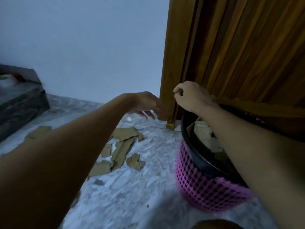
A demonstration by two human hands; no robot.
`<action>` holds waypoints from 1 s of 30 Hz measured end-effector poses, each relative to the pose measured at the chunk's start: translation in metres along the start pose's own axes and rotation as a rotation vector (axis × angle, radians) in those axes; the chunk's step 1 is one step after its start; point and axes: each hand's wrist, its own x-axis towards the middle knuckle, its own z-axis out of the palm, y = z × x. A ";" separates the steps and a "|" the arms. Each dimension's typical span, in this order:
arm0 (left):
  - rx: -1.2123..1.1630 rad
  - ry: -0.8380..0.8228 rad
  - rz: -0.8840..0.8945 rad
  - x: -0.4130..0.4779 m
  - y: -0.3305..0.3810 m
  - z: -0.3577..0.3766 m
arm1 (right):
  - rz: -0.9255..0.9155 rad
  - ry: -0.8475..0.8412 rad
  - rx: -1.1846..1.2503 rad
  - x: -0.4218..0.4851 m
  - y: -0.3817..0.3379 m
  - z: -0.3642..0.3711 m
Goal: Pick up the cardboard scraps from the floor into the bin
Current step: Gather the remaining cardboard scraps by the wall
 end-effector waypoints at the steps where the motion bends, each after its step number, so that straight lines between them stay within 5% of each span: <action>1: -0.003 0.017 0.005 -0.006 -0.009 -0.009 | -0.023 -0.037 0.003 0.001 -0.015 0.008; 9: 0.071 0.173 -0.164 -0.015 -0.136 -0.046 | -0.168 -0.620 -0.120 0.003 -0.104 0.127; 16: 0.402 -0.045 -0.490 0.010 -0.265 -0.003 | -0.020 -0.929 -0.036 0.012 -0.080 0.260; 22: 0.465 -0.119 -0.658 0.016 -0.360 0.048 | -0.017 -0.929 -0.101 0.019 -0.082 0.337; 30: 0.487 0.175 -0.609 0.019 -0.388 0.077 | -0.245 -1.037 -0.311 0.025 -0.091 0.376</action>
